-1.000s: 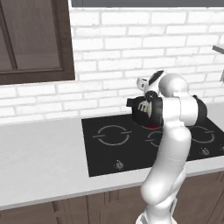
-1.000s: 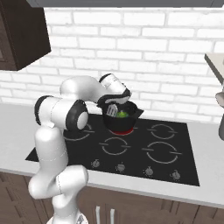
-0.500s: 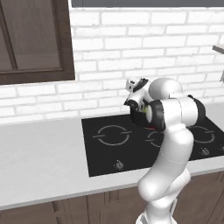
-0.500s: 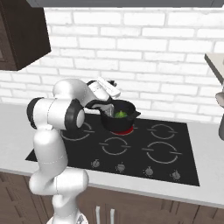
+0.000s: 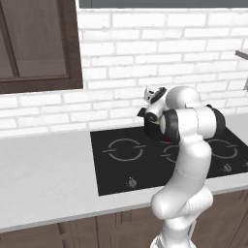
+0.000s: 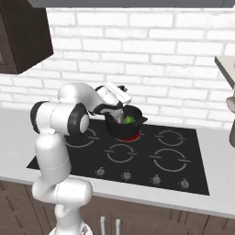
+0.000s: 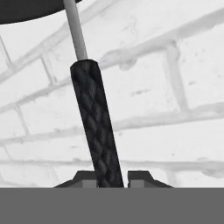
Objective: Put the broccoli and garlic in the pot. Retrieve the spatula and lightly stir the vegetables in the pot.
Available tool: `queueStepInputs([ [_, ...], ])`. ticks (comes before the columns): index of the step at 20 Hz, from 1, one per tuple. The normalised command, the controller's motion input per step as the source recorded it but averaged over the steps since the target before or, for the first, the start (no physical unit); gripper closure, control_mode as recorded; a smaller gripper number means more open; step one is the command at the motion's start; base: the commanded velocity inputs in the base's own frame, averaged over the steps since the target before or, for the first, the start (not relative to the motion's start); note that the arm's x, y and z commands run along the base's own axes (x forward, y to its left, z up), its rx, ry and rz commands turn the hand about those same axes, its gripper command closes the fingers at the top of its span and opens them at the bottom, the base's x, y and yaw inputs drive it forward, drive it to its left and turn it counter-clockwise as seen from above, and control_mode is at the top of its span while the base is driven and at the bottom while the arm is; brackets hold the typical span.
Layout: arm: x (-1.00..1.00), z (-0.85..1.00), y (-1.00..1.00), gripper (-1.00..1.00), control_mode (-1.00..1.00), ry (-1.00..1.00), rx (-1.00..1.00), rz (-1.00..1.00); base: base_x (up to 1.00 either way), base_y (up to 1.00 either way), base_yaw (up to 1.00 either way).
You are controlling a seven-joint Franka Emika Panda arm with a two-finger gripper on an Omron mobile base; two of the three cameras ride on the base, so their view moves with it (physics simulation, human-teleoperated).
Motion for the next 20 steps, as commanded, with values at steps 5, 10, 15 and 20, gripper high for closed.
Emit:
queueStepInputs([
  [5, 0.00, -0.21, -0.29, 1.00, -1.00, -0.06, 0.00, 0.00, 0.00, 0.00, 0.00],
  [10, -0.01, 0.03, -0.29, 1.00, -1.00, 0.00, -0.01, 0.00, 0.00, 0.00, 0.00],
  [15, -0.18, 0.25, -0.11, 1.00, -1.00, 0.01, -0.06, -0.03, 0.00, 0.00, 0.00],
  [20, -0.16, 0.27, -0.18, 1.00, -1.00, 0.03, -0.07, -0.07, 0.00, 0.00, 0.00],
])
